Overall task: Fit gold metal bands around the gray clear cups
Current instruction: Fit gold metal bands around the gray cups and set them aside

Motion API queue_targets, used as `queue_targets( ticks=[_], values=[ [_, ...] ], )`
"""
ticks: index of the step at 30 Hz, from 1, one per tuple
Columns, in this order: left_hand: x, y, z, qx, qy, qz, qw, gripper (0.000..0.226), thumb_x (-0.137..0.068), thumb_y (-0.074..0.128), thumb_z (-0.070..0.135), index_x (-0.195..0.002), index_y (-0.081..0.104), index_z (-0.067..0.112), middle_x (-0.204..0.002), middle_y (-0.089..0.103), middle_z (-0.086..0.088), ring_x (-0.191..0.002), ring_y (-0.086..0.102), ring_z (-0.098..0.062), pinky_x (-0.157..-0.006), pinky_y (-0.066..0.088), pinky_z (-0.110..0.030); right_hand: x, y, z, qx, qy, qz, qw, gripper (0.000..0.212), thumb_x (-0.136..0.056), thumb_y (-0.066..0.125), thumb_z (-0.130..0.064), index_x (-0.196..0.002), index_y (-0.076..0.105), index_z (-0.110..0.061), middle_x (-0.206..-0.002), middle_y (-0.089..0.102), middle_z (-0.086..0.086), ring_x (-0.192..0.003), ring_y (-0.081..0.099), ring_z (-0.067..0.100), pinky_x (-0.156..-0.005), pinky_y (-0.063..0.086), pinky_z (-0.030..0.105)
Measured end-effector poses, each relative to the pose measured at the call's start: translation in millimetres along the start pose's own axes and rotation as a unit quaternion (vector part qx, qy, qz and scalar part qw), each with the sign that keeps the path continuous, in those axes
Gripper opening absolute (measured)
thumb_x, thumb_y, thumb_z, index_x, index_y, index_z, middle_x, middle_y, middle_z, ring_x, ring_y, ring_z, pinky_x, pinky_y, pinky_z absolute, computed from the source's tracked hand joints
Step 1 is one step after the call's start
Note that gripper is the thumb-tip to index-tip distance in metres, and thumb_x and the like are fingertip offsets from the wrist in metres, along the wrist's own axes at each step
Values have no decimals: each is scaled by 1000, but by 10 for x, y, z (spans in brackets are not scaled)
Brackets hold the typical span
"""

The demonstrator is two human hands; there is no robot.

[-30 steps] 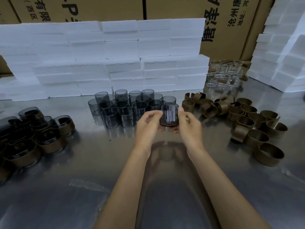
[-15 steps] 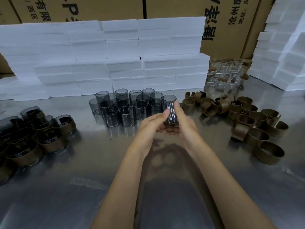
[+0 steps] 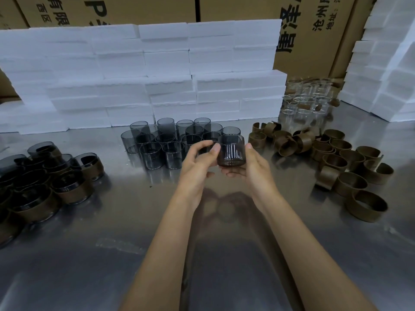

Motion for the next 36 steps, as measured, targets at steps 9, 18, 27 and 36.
queue_targets(
  ticks=[9, 18, 27, 36],
  values=[
    [74, 161, 26, -52, -55, -54, 996, 65, -76, 60, 83, -112, 79, 32, -112, 78, 1, -108, 73, -17, -97, 55, -37, 60, 97, 35, 4, 57, -91, 994, 81, -77, 69, -73, -135, 58, -18, -124, 72, 7, -110, 71, 21, -94, 57, 37],
    [98, 116, 49, -91, -36, -14, 995, 64, -73, 61, 78, -105, 78, 26, -98, 76, 8, -86, 64, -7, -78, 49, -28, 91, 106, -47, 54, -5, -56, 997, 53, -103, 43, -57, -122, 65, -13, -104, 75, 17, -84, 74, 25, -75, 61, 33],
    [72, 62, 50, -32, -25, 37, 999, 31, -94, 67, 46, -107, 70, 18, -112, 76, -5, -92, 66, -14, -80, 42, -33, 84, 44, -55, 22, -22, 5, 1000, 38, -110, 40, -37, -120, 69, -15, -110, 75, 15, -100, 74, 32, -71, 60, 31],
    [112, 108, 74, -46, -67, -31, 996, 70, -76, 70, 76, -123, 74, 25, -129, 71, 4, -122, 65, -18, -106, 50, -41, 72, 39, -17, 17, 21, -6, 1000, 42, -92, 69, -49, -125, 67, -22, -113, 75, 3, -109, 71, 22, -90, 60, 36]
  ],
)
Point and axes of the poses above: each hand's wrist, its own x-axis away from the middle knuckle, its own y-axis out of the palm, z = x × y, the point moved 2 cm from there along -x, towards the middle knuckle
